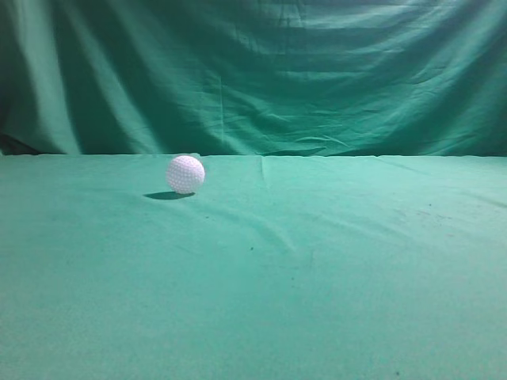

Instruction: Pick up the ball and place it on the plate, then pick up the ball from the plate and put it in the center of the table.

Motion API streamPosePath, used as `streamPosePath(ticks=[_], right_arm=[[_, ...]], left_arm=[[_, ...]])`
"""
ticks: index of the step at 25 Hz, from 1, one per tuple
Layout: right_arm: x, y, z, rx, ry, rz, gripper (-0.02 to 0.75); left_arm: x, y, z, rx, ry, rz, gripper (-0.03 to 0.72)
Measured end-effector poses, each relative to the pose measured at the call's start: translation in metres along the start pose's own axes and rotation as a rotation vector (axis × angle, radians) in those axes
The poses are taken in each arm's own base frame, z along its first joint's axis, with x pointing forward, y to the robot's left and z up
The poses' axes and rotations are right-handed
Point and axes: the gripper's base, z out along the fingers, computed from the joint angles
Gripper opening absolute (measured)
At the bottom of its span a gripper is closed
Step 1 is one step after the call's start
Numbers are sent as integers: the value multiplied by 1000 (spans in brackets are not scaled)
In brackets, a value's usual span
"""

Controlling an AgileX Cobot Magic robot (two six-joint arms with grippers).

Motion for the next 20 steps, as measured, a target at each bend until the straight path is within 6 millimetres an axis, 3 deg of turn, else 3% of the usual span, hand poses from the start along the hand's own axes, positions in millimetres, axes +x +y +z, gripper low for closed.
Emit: streamPosePath(ticks=[20], right_arm=[[13, 3, -1, -39, 136, -102, 65]], left_arm=[[0, 0, 0, 0, 0, 0, 0]])
